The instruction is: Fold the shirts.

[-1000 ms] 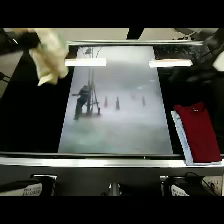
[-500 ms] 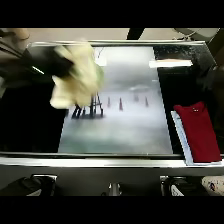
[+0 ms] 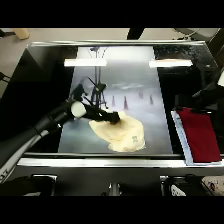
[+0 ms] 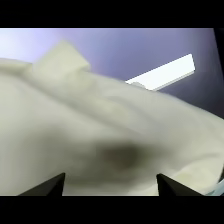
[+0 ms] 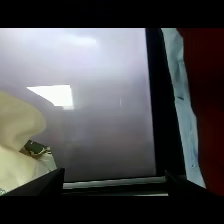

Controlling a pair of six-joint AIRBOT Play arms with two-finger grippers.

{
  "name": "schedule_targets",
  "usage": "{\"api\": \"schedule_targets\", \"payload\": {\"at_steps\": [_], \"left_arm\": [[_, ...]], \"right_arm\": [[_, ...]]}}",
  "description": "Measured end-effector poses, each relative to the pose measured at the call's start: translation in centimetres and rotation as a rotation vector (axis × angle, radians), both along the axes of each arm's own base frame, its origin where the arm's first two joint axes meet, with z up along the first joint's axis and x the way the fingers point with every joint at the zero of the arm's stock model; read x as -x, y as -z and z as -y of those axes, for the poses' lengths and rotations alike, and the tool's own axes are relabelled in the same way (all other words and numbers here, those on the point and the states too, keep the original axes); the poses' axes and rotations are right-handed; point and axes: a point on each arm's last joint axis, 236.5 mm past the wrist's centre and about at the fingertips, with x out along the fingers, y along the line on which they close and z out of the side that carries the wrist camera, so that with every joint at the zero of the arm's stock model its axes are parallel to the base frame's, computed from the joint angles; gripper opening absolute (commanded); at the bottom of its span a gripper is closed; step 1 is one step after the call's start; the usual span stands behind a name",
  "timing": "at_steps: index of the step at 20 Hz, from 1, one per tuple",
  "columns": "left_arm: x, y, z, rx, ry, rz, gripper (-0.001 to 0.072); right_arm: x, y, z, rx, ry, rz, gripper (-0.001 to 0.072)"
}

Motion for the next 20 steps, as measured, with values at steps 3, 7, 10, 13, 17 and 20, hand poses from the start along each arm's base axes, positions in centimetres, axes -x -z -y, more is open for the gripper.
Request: {"api": "schedule_targets", "payload": {"at_steps": [3,7,10,13,17,20], "left_arm": [[-4.0,-1.5,-7.3,-0.081,-0.045,0.004,0.0720],[-3.2,1.5,-17.7,-0.182,-0.149,-0.163,0.0720],[-0.3,5.1,-18.2,-0.125,-0.192,-0.293,0.0720],[1.5,7.7,-15.6,-0.050,-0.218,-0.343,0.0713],[2.4,9.9,-12.3,-0.008,-0.223,-0.365,0.0694],[1.7,10.4,-10.4,0.051,-0.265,-0.362,0.0651]], "right_arm": [[0.6,2.4,-2.0,-0.085,-0.017,-0.080,0.0675],[3.5,6.6,-5.6,-0.240,-0.029,-0.207,0.0675],[6.1,9.5,-6.9,-0.296,-0.033,-0.286,0.0675],[8.0,11.3,-7.4,-0.322,-0.040,-0.338,0.0675],[9.0,12.0,-8.1,-0.354,-0.058,-0.349,0.0674],[9.6,11.5,-8.9,-0.390,-0.070,-0.322,0.0676]]}}
